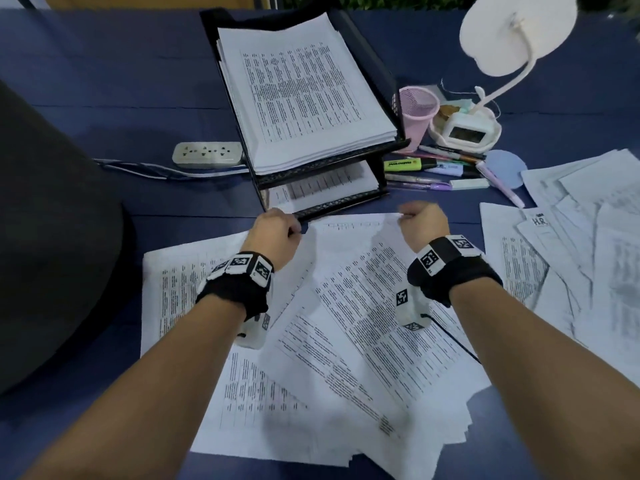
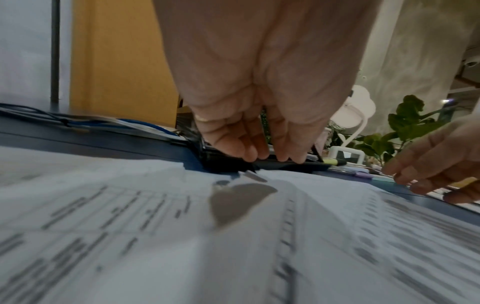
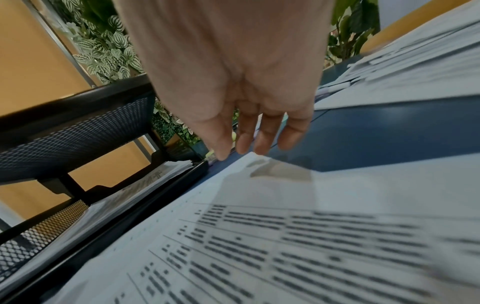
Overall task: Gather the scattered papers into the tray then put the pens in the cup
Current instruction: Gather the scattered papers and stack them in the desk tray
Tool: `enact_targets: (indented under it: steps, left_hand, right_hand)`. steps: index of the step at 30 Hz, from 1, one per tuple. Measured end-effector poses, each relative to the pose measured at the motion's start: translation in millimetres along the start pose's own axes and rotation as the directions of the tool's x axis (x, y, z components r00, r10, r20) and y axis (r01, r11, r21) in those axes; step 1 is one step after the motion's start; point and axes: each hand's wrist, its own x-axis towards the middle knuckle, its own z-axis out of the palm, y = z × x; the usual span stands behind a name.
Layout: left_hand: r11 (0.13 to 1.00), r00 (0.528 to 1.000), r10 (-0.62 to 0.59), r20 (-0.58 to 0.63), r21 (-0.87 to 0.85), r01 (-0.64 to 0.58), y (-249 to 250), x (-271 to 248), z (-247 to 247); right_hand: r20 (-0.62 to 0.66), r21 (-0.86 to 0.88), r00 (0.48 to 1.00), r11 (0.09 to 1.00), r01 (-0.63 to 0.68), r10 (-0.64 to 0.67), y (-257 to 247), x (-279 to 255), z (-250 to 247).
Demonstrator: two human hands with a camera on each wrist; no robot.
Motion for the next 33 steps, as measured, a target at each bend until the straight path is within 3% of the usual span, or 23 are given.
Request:
enact_targets:
  steps: [4, 8, 10, 13, 16, 21, 24, 26, 29, 33]
  left_hand:
    - [1.0, 0.987, 0.01, 0.159, 0.005, -0.011, 19, -18, 14]
    - [0.971, 0.94, -0.182, 0.288, 0.2, 0.127, 45, -34, 28]
    - [0.942, 0.92, -0.254, 0.3, 0.29, 0.166, 56, -41, 36]
    - [0.93, 0.899, -0.33, 0.288, 0.261, 0.258, 62, -43, 46]
    - [0.927, 0.865, -0.375, 0.333, 0.124, 0.353, 61, -39, 42]
    - [0.951, 0.915, -0.268, 0.302, -0.067, 0.301, 56, -37, 31]
    - [0.879, 0.915, -0.283, 0.287, -0.305, 0.367, 48, -35, 25]
    - [0.809, 0.891, -0.329, 0.313, -0.394, 0.437, 45, -32, 24]
    - [0.796, 0.865, -0.338, 0.37, -0.378, 0.473, 47, -31, 26]
    - [0.94, 0.906, -0.298, 0.302, -0.073, 0.334, 55, -35, 36]
  right_hand:
    - [0.037, -0.086, 0.997, 0.994, -0.065, 0.068, 28, -23, -17]
    - [0.126, -0.391, 0.985, 0.918, -0.058, 0.116, 49, -42, -31]
    - [0.176, -0.462, 0.975, 0.886, -0.04, 0.136, 56, -51, -34]
    - [0.189, -0.426, 0.974, 0.904, -0.034, 0.126, 68, -62, -35]
    - [0.208, -0.333, 0.976, 0.943, 0.009, 0.064, 73, -69, -37]
    - [0.166, -0.212, 0.985, 0.977, -0.001, 0.037, 81, -76, -44]
    - [0.186, -0.216, 0.981, 0.976, -0.004, 0.045, 81, -81, -50]
    - [0.193, -0.215, 0.98, 0.977, 0.003, 0.04, 79, -83, -54]
    - [0.257, -0.247, 0.965, 0.969, 0.021, 0.045, 75, -81, -52]
    - [0.332, -0.272, 0.942, 0.961, 0.046, 0.049, 69, -85, -48]
